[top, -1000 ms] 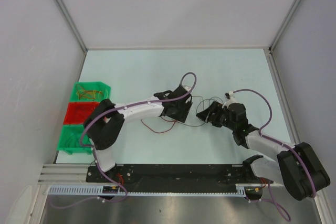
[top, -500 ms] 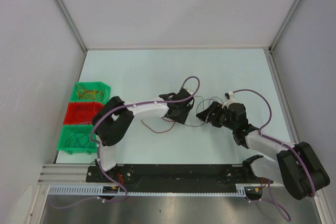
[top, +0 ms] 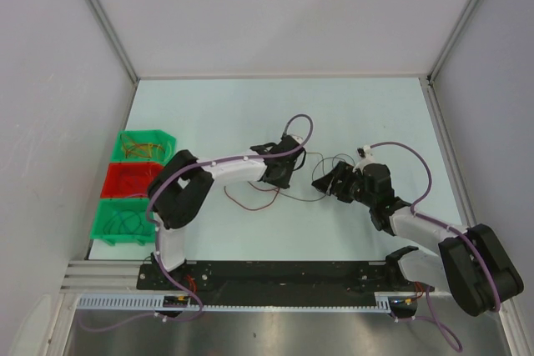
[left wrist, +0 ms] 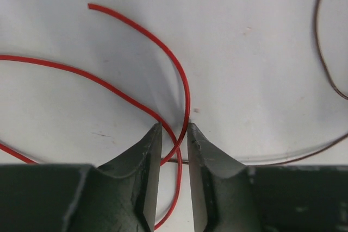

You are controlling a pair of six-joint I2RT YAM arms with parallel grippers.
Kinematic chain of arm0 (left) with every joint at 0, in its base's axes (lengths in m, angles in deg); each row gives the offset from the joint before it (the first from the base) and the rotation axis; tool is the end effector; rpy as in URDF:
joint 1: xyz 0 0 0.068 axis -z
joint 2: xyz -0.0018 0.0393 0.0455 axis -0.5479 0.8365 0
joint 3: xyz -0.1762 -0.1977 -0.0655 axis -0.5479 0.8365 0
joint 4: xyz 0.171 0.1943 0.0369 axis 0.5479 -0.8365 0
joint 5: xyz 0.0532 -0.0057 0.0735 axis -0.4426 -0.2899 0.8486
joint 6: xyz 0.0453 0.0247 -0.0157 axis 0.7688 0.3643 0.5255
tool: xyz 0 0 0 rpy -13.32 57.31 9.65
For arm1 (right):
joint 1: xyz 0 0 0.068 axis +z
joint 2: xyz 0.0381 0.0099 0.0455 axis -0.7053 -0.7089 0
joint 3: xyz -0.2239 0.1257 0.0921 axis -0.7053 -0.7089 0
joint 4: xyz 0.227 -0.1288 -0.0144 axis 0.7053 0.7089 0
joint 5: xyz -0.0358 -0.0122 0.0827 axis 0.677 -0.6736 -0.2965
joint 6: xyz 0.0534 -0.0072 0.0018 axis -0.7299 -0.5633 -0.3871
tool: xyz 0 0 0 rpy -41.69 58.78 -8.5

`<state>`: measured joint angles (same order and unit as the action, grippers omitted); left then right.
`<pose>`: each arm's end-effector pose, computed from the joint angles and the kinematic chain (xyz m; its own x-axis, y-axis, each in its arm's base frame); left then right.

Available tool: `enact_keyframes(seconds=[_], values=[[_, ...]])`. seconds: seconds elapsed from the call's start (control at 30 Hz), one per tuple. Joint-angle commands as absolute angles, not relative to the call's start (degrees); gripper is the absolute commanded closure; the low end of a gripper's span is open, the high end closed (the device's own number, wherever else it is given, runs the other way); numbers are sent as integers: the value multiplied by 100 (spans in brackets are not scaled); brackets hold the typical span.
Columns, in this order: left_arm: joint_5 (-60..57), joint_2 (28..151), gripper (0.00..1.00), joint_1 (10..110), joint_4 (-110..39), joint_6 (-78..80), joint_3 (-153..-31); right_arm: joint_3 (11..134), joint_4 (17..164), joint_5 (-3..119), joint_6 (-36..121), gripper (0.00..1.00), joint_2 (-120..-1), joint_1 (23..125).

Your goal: Untangle the cables

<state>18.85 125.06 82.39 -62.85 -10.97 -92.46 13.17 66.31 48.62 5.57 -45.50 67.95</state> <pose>0.2619 -0.2916 0.1597 -0.8073 0.3372 -0.4844 0.3881 0.9216 -0.0052 0.1932 0.0940 0.1606 -0.7205 0.4094 -0.5596 -0.1725 0.6759 0.7165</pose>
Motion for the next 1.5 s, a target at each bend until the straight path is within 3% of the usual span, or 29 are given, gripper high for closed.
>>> enact_keyframes(seconds=[0.0,0.1,0.2,0.43,1.0,1.27,1.47], values=[[1759,12370,75,7867,-6138,-1319,-8774,1509,6431,4798,570,25,-4569,6770],[1671,12308,92,7761,-6058,-1328,-8615,1518,6413,4798,552,25,-4586,6762],[1645,12308,100,7752,-6041,-1354,-8545,1509,6413,4790,552,25,-4586,6753],[1662,11966,100,7761,-6259,-1372,-8676,1518,6422,4807,535,25,-4595,6753],[2435,10401,100,7603,-8254,-1302,-10486,1518,6484,4790,552,26,-4525,6762],[2550,10120,100,7269,-9019,-915,-12182,1527,6326,4562,675,26,-4507,6805],[2313,10102,100,7260,-9371,-827,-13141,2149,6712,4911,1044,25,-4384,7630]])
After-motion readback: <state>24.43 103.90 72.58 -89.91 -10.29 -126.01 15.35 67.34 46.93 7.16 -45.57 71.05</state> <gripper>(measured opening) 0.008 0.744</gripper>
